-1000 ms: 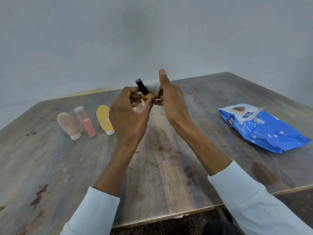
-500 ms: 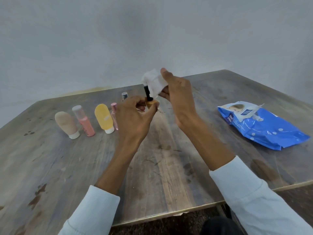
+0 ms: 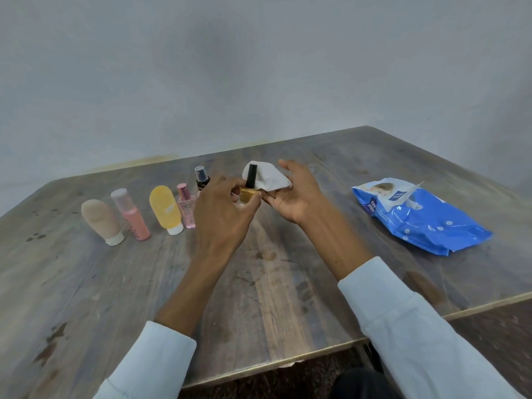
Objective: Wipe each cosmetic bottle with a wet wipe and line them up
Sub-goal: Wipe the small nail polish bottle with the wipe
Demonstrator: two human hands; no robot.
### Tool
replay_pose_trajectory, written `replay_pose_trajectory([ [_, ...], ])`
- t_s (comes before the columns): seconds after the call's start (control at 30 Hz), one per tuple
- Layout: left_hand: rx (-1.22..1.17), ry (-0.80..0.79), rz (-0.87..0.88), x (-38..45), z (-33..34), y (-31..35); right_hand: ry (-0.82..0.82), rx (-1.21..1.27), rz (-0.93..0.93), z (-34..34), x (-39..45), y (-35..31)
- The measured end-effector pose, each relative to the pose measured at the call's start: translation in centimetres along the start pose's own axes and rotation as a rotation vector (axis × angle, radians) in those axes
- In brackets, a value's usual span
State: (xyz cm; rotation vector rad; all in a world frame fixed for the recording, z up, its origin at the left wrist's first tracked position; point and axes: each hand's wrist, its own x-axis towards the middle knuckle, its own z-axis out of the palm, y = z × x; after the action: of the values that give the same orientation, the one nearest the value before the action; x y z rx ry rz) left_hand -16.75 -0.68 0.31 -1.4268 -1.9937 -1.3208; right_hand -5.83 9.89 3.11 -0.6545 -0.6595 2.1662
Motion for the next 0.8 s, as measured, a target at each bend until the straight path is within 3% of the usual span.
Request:
replay_pose_trajectory([
  [0.23,-0.083,-0.088,-0.015,-0.2,1.4,0.0,0.046,0.146,0.071,-1.4,-0.1,-0.4],
  [0.47,-0.268,-0.214,-0.130,-0.7,2.6,0.1,0.094,0.350,-0.136,-2.4,1.0,-1.9],
  [0.8,-0.258,-0.319,-0.120,-1.1,3.0,-0.1,-0.019,0.369,-0.168,-2.4,1.3,-2.0],
])
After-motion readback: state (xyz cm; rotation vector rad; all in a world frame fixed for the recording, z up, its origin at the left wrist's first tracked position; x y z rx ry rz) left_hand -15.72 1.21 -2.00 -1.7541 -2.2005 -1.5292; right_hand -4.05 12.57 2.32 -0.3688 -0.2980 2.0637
